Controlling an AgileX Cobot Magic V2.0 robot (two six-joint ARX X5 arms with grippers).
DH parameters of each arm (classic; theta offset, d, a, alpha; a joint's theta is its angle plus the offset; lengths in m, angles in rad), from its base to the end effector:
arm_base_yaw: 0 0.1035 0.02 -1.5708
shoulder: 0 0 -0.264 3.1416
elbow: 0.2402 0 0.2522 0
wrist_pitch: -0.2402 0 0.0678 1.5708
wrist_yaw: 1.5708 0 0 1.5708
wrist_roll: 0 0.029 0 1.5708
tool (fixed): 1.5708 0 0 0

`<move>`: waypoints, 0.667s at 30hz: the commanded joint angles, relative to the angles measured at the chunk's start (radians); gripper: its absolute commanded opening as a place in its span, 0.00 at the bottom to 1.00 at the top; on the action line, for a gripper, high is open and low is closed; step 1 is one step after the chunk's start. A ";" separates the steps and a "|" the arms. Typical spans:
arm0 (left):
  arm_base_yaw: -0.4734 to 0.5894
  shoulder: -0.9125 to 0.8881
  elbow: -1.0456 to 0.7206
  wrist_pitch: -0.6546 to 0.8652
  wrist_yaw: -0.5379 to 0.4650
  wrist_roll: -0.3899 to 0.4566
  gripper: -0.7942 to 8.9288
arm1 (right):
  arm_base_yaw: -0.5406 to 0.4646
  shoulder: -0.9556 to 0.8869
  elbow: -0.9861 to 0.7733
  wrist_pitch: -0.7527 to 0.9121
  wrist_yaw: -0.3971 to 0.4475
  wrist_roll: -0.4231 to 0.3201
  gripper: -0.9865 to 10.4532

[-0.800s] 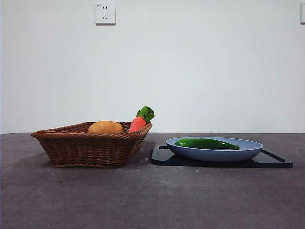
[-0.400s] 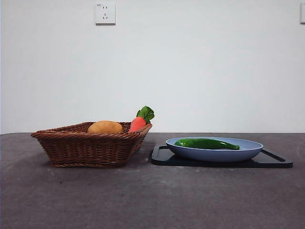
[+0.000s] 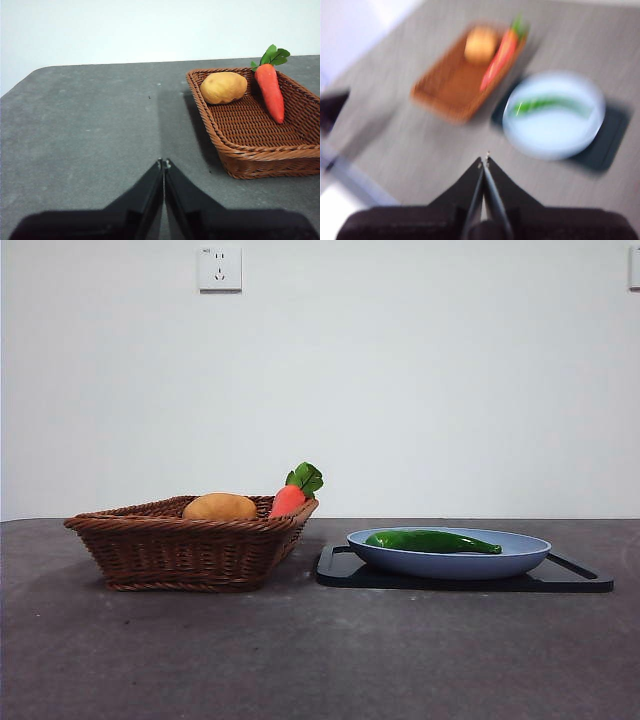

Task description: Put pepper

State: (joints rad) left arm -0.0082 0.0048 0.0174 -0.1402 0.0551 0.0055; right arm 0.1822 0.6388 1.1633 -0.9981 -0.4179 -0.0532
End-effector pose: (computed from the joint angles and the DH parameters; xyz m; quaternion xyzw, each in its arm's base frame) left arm 0.0961 -0.0024 0.1555 0.0013 0.0636 -0.0318 0.9975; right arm 0.0706 0.0250 0.3925 0.0029 0.2252 0.2934 0.9291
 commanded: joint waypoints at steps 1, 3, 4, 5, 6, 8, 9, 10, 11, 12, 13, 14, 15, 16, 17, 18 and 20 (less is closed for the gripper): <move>0.003 -0.003 -0.010 0.012 0.000 -0.010 0.09 | -0.044 -0.083 -0.115 0.164 0.004 0.004 0.09; 0.003 -0.003 -0.010 0.012 0.000 -0.010 0.09 | -0.071 -0.149 -0.220 0.283 0.009 0.000 0.09; 0.003 -0.003 -0.010 0.012 0.000 -0.010 0.09 | -0.083 -0.187 -0.285 0.354 0.010 -0.001 0.09; 0.003 -0.003 -0.010 0.012 0.000 -0.010 0.09 | -0.093 -0.225 -0.350 0.422 0.010 -0.002 0.09; 0.003 -0.003 -0.010 0.012 0.000 -0.010 0.09 | -0.102 -0.257 -0.407 0.481 0.010 -0.001 0.09; 0.003 -0.003 -0.010 0.012 0.000 -0.010 0.09 | -0.117 -0.332 -0.543 0.614 0.009 0.001 0.09; 0.003 -0.003 -0.010 0.012 0.000 -0.010 0.09 | -0.120 -0.359 -0.592 0.655 0.010 0.005 0.09; 0.003 -0.003 -0.010 0.012 0.000 -0.010 0.09 | -0.122 -0.391 -0.656 0.705 0.010 0.005 0.09; 0.003 -0.003 -0.010 0.012 0.000 -0.010 0.09 | -0.122 -0.420 -0.713 0.745 0.015 0.005 0.09; 0.003 -0.003 -0.010 0.012 0.000 -0.010 0.09 | -0.122 -0.446 -0.760 0.772 0.033 0.010 0.09; 0.003 -0.003 -0.010 0.012 0.000 -0.010 0.09 | -0.122 -0.472 -0.811 0.801 0.058 0.018 0.09; 0.003 -0.003 -0.010 0.012 0.000 -0.010 0.09 | -0.122 -0.496 -0.857 0.818 0.079 0.029 0.09; 0.003 -0.003 -0.010 0.012 0.000 -0.010 0.09 | -0.122 -0.519 -0.898 0.829 0.097 0.044 0.09; 0.003 -0.003 -0.010 0.012 0.000 -0.010 0.09 | -0.122 -0.538 -0.935 0.842 0.112 0.060 0.09; 0.003 -0.003 -0.010 0.012 0.000 -0.010 0.09 | -0.122 -0.557 -0.969 0.849 0.116 0.072 0.09; 0.003 -0.003 -0.010 0.012 0.000 -0.010 0.09 | -0.122 -0.573 -0.994 0.850 0.116 0.073 0.09; 0.003 -0.003 -0.010 0.012 0.000 -0.010 0.09 | -0.122 -0.604 -1.045 0.850 0.121 0.073 0.09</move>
State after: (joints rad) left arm -0.0082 0.0048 0.0174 -0.1402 0.0551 0.0055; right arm 0.0593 0.0471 0.1265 -0.1692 -0.3023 0.0010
